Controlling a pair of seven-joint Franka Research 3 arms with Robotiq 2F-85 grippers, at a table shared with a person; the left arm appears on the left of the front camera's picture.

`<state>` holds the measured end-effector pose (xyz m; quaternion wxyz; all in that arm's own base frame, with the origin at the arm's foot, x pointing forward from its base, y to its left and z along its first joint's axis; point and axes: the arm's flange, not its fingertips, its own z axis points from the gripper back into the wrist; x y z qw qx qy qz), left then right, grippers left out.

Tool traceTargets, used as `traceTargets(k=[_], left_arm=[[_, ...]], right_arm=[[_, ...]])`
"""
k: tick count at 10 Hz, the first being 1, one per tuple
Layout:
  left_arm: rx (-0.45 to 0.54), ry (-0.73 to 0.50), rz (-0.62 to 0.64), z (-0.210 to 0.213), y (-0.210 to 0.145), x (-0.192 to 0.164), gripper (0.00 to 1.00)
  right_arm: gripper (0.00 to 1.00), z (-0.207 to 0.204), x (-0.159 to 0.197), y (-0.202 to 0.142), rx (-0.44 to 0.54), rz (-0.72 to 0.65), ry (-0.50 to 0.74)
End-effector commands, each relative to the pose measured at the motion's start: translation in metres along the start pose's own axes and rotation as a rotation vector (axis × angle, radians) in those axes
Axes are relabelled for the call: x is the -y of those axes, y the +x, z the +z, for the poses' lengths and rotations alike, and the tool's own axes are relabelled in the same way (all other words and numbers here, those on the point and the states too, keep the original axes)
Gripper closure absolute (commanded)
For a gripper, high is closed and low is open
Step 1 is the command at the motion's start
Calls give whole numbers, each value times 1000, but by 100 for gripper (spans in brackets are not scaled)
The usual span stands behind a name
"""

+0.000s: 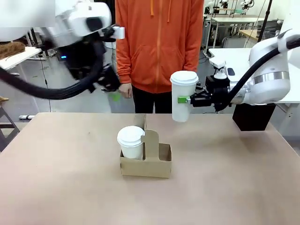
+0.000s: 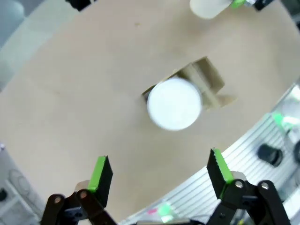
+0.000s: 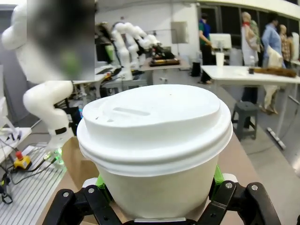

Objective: Pour a drink into a cup and package it in a carrier.
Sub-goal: Insert the held 600 ml Paper Cup into the Cup Carrier.

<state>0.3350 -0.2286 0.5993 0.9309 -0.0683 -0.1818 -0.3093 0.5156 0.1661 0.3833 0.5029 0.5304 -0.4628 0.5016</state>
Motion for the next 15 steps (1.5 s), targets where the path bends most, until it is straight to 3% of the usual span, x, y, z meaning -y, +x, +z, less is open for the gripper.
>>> traceTargets(k=[1,3,4,6,11,15], left_arm=[[20,-50,-103,-12,-33,-36,0],[106,-41,-131,-25,-42,-53,0],[3,-17,-100,-12,-32,-44,0],[3,-17,-100,-12,-32,-44,0],[125,-45,-201,-42,-67,-111,0],[204,-79,-254,-71,-108,-148,0]], right_arm=[[11,-4,-18,-12,15,53,40],[11,-4,-9,-10,11,15,21],[11,-4,-9,-10,11,15,21],[11,-4,-9,-10,11,15,21],[11,-45,-29,-37,54,-21,190],[11,-66,-40,-65,53,-61,244]])
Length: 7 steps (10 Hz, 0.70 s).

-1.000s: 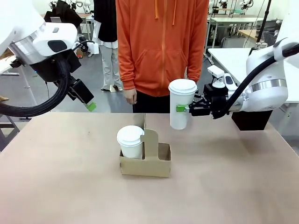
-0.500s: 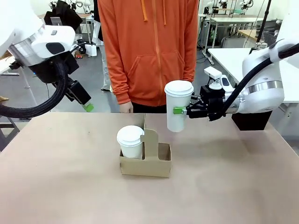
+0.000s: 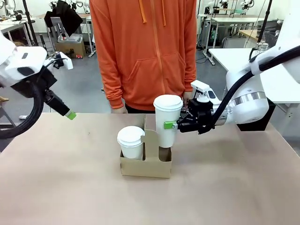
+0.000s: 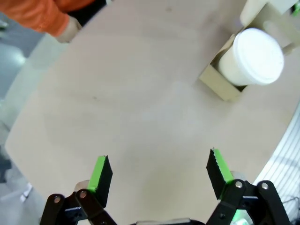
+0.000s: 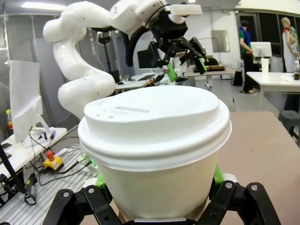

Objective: Pour a drink into a cup and package it in a carrier.
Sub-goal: Insert the held 600 ml Paper Cup into the Cup Carrier.

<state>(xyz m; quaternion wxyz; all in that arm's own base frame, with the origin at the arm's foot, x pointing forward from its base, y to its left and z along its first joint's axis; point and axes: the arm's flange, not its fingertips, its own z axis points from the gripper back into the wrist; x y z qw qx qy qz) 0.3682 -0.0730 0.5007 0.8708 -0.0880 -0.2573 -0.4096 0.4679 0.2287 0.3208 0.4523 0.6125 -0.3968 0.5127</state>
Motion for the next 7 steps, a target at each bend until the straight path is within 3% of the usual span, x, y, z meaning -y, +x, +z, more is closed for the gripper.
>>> traceTargets(k=[1,7], left_arm=[[57,-49,-18,-5,-14,-2,0],[25,-28,0,-2,-10,-11,0]], right_arm=[[11,-4,-3,-2,-2,25,32],[11,-24,-8,-17,24,20,49]])
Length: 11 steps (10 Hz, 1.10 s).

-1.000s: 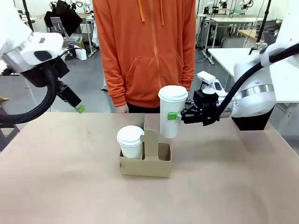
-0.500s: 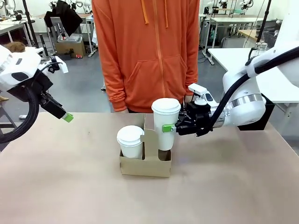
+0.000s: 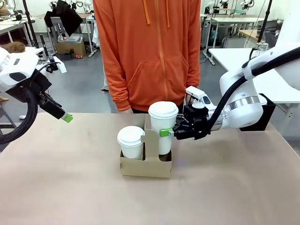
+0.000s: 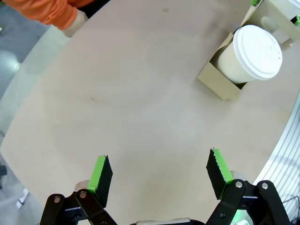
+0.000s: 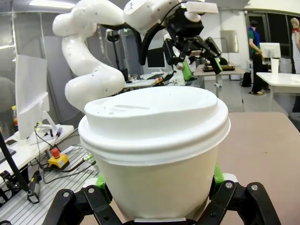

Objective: Pour a drink into a cup and package it in a carrier.
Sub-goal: Insert the held 600 ml Paper Cup into the Cup Carrier.

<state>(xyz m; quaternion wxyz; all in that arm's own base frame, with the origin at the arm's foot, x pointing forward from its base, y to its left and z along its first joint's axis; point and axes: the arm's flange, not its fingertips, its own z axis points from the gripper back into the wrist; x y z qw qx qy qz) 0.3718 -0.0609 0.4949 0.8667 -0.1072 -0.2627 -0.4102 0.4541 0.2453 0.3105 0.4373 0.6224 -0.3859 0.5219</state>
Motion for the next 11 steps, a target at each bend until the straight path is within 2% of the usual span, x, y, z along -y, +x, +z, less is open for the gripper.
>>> traceTargets(k=[1,7,11], left_arm=[[-2,2,-5,0,0,-1,0],[-2,2,-5,0,0,-1,0],[-2,2,-5,0,0,-1,0]], right_arm=[[11,-5,1,-10,20,7,6],[11,1,2,-40,14,-46,30],[11,8,13,-69,-32,-45,73]])
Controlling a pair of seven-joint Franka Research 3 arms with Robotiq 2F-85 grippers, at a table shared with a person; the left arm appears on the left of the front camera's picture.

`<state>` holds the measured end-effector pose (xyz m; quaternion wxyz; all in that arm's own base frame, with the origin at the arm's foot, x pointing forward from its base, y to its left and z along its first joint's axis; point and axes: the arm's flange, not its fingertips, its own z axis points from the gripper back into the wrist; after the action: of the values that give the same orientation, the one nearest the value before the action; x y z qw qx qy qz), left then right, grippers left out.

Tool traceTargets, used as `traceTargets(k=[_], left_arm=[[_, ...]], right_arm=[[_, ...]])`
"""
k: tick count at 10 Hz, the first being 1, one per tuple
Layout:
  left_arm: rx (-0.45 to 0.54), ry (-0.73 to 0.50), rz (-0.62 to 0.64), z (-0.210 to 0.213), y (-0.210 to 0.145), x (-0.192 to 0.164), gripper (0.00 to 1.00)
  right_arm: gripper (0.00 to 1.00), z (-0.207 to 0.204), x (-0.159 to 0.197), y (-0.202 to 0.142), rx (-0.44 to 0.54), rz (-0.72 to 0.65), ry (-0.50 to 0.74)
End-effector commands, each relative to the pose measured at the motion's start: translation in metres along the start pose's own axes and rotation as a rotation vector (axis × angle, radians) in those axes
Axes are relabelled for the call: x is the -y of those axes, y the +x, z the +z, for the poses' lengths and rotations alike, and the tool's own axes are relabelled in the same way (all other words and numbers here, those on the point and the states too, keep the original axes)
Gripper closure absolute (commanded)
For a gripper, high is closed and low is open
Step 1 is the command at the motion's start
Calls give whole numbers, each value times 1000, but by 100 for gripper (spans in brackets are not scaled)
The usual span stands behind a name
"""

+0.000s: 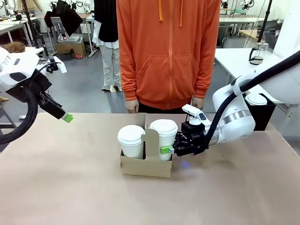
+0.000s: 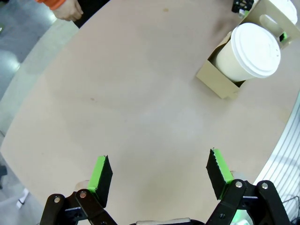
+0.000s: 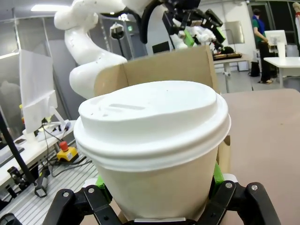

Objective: Pour a drink into a cup and package it in a carrier.
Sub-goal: Insert the held 600 ml Paper Cup into the Cup Carrier.

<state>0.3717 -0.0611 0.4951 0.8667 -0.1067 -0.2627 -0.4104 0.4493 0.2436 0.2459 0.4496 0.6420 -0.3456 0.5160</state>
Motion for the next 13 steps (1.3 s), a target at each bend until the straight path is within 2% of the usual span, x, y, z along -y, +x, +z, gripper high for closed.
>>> traceTargets(k=[1,4,5,9,13], left_arm=[[-2,1,-4,0,-1,-1,0],[-2,1,-4,0,-1,-1,0],[-2,1,-4,0,-1,-1,0],[-2,1,-4,0,-1,-1,0],[-2,1,-4,0,-1,-1,0]], right_arm=[[11,5,11,-8,-25,47,44],[11,11,13,-12,-46,79,55],[0,12,12,-12,-60,107,52],[0,24,1,9,-89,155,19],[0,70,-12,43,-172,134,-93]])
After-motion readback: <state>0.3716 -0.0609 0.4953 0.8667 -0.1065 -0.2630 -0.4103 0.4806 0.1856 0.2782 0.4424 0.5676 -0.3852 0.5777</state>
